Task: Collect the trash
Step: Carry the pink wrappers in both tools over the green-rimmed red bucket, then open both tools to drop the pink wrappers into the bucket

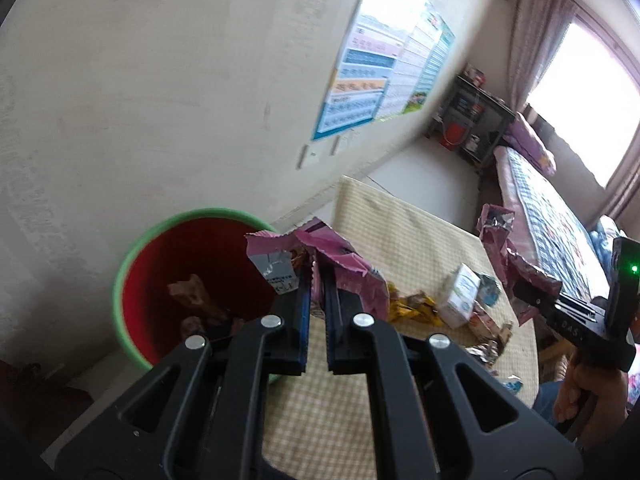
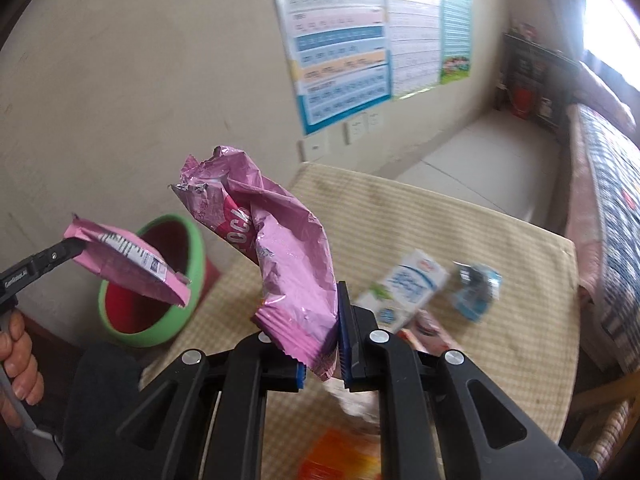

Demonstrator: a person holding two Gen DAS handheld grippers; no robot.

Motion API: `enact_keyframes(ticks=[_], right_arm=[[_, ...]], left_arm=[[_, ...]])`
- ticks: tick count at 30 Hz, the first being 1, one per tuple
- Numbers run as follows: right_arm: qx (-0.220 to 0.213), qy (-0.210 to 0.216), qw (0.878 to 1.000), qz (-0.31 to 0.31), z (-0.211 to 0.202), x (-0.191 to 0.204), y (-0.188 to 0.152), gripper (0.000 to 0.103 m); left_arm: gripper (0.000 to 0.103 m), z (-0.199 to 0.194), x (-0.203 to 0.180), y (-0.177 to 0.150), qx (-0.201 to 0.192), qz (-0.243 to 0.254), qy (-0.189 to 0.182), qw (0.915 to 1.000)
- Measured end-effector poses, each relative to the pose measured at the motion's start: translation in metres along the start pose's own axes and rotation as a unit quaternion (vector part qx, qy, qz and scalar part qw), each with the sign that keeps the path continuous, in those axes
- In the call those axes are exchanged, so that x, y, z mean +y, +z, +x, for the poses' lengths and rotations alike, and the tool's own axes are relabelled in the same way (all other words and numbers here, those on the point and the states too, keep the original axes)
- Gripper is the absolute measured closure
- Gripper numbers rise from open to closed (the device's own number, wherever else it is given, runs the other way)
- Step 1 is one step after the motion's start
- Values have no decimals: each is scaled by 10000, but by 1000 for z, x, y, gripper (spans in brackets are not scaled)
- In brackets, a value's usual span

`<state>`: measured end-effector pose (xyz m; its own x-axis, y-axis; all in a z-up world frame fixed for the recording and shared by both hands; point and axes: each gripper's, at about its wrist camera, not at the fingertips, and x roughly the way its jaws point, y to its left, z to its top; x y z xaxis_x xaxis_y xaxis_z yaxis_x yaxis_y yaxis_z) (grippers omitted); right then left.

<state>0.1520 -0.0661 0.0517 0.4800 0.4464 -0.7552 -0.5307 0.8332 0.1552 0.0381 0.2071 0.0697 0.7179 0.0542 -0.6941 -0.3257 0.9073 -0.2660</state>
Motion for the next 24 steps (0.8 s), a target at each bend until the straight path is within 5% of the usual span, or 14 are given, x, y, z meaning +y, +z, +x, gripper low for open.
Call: enact_keyframes(ticks=[24], right_arm=[[456,1029,9877,-1089,91,184,35,91]], left_arm=[[99,-16,109,9,-152,-437,889,9950]])
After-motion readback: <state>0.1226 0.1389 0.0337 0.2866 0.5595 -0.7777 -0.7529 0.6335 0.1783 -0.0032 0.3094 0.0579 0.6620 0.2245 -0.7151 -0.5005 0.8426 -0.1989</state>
